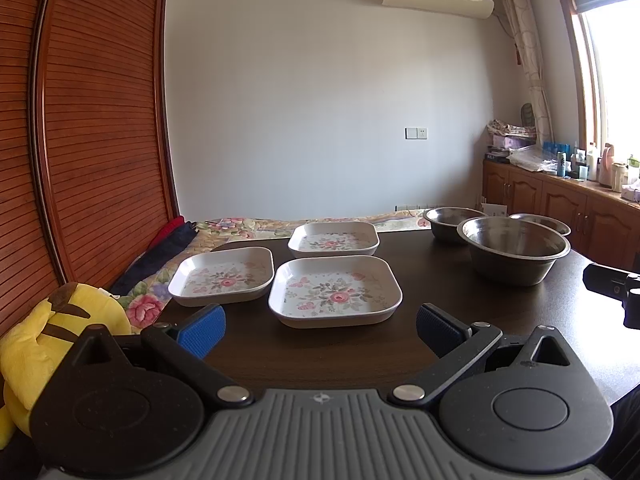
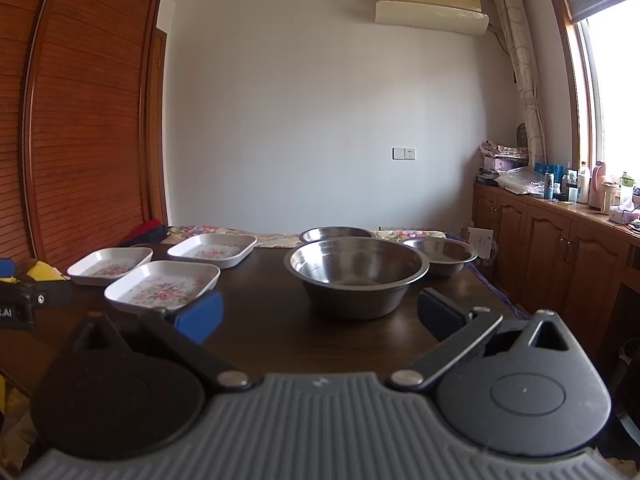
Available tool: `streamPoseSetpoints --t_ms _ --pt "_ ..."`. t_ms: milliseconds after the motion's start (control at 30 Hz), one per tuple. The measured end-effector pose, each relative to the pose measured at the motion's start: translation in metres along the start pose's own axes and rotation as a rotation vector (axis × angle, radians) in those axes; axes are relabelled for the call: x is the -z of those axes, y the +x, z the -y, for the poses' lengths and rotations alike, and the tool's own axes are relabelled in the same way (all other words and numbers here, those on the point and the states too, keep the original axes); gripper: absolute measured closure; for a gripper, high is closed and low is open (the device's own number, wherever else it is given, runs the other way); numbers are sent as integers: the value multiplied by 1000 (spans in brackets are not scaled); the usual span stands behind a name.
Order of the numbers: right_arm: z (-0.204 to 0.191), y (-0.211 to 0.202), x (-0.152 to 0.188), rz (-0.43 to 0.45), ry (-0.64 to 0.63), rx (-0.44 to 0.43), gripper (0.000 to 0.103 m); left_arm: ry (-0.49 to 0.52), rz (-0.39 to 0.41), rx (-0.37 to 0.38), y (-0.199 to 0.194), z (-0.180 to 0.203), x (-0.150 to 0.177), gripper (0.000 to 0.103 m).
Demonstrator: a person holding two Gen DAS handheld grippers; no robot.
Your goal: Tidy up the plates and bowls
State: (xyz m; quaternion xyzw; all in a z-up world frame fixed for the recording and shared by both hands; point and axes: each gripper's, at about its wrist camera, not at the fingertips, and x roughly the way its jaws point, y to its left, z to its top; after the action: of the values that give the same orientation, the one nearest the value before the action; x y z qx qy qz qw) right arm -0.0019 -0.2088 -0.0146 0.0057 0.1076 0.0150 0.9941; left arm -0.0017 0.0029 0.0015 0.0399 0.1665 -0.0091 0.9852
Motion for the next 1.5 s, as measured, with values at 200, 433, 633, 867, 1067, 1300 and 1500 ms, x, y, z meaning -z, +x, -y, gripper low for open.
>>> streamPoseSetpoints --t_ms 200,433,633,867,1067,1300,1500 --pt "3 -2 1 0 1 6 0 1 -1 3 0 -1 -1 0" --pt "4 -1 1 0 2 10 0 3 0 4 -2 0 -1 0" --pt "5 -2 1 0 1 10 0 2 -3 6 -1 1 -1 0" --pt "5 -3 0 5 -1 10 0 4 2 4 -3 3 -2 0" --pt "6 -3 -1 6 -2 11 0 3 5 4 -3 2 -5 0" --pt "5 -3 -1 5 -1 12 0 6 8 5 -5 2 -5 0" --pt "6 -4 -1 5 -2 12 0 10 13 10 -7 3 -6 0"
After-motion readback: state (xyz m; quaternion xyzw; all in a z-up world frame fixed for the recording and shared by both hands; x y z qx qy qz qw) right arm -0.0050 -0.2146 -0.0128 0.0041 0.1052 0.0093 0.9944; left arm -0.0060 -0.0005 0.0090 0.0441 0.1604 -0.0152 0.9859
